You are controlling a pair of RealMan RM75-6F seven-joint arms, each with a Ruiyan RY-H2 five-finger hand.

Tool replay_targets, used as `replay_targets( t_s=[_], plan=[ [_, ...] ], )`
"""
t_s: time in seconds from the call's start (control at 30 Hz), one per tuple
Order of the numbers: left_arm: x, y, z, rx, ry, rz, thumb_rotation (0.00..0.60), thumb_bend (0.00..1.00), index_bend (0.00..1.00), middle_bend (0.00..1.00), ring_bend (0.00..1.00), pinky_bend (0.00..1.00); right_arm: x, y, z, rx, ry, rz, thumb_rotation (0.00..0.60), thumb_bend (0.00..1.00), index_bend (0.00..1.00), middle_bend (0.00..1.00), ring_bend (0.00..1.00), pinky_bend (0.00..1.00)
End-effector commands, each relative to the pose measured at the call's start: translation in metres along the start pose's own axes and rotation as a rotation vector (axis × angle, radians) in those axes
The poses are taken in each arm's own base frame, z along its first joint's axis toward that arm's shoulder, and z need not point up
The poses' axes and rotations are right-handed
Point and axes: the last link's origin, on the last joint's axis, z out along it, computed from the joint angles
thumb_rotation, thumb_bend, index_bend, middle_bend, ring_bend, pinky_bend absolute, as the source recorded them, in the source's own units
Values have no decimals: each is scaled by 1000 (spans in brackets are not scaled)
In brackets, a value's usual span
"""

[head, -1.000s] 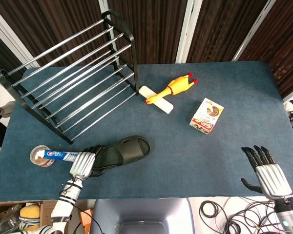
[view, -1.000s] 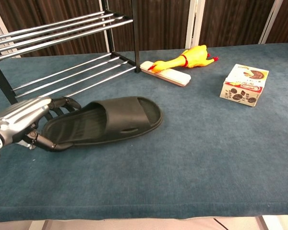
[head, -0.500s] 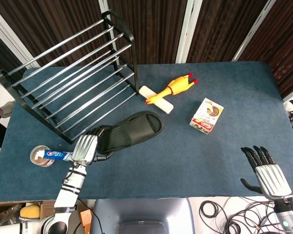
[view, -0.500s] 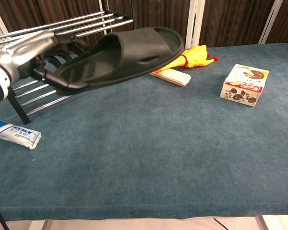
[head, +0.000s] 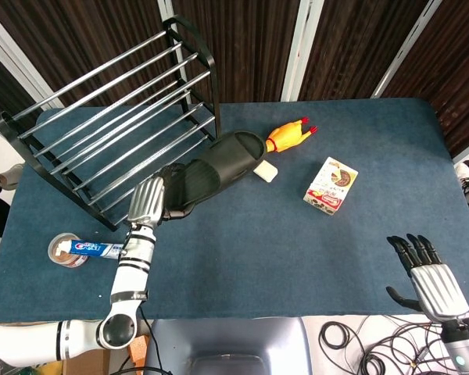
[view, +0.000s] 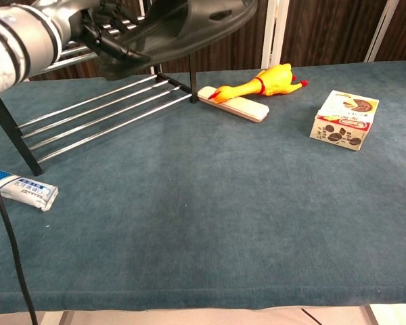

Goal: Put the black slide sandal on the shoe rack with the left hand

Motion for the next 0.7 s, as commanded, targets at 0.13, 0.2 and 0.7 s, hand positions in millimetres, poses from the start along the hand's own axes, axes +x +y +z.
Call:
replay_targets(
  t_s=[0.13, 0.2, 0.7],
  plan=[
    [27, 10, 27, 118, 110, 36, 600, 315, 499, 769, 810, 987, 3, 2, -1, -1, 6, 7, 600, 172, 0, 102, 0, 0],
    [36, 9, 33, 156, 142, 58, 600, 314, 497, 769, 810, 984, 2, 2, -1, 0, 6, 7, 600, 172, 0, 102, 0, 0],
    [77, -12, 57, 390, 221, 159, 600, 313, 481, 762, 804, 947, 2, 2, -2, 0, 3, 4, 600, 172, 0, 103, 0, 0]
  ],
)
